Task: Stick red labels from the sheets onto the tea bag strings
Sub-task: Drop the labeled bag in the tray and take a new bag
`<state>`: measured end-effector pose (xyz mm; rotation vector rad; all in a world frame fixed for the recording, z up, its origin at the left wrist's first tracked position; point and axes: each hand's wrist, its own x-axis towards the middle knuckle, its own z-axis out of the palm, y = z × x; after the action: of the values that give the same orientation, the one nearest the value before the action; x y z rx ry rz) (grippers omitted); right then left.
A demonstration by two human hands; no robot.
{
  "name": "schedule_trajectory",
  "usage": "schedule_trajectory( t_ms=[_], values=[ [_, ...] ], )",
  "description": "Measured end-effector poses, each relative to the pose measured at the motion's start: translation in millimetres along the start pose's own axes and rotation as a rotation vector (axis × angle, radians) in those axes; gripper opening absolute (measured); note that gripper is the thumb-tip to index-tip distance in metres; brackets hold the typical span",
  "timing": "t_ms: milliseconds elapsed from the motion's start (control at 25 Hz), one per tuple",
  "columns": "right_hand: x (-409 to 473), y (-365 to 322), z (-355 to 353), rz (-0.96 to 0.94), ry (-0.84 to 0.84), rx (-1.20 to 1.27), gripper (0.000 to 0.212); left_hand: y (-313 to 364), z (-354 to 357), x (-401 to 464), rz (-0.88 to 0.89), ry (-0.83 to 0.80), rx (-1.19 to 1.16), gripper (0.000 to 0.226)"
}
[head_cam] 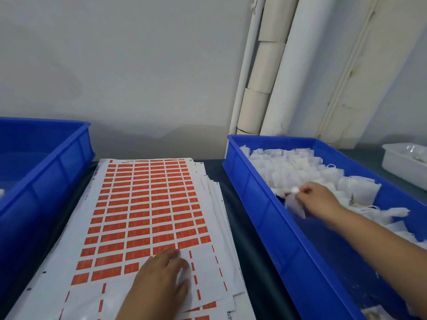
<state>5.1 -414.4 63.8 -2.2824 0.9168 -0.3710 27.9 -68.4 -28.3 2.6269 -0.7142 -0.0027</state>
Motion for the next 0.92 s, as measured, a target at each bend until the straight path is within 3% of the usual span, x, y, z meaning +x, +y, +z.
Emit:
schedule_trajectory(
  t_ms=[120,200,320,400,480,720,920],
  values=[
    [-45,-46,-24,-0.024,-0.058,0.54,0.011,7,-13,-4,-0.046,0.013,-0.143,0.034],
    [-84,-74,-27,-0.078,-0.21,0.76,0.018,16,-29,-6,-0.085,0.043,-0.308,0.023],
    [-140,-100,-2,-0.094,-0.504,0.85,0.025,30,-57,-12,-0.087,0.015,-0.761,0.009],
    [-171,-107,25,-0.072,-0.662,0.81,0.025,34,-71,-20,-0.044,-0.085,-1.019,0.022],
    [-193,-109,48,-0.037,-0.771,0.765,0.023,30,-76,-30,-0.035,-0.105,-1.078,0.033],
    [-212,-102,89,0.093,-0.816,0.774,0.017,6,-58,-41,-0.174,-0.015,-1.004,0.022],
    [-210,-98,105,0.088,-0.621,0.806,0.012,-6,-47,-39,-0.282,0.01,-0.978,0.016]
  ],
)
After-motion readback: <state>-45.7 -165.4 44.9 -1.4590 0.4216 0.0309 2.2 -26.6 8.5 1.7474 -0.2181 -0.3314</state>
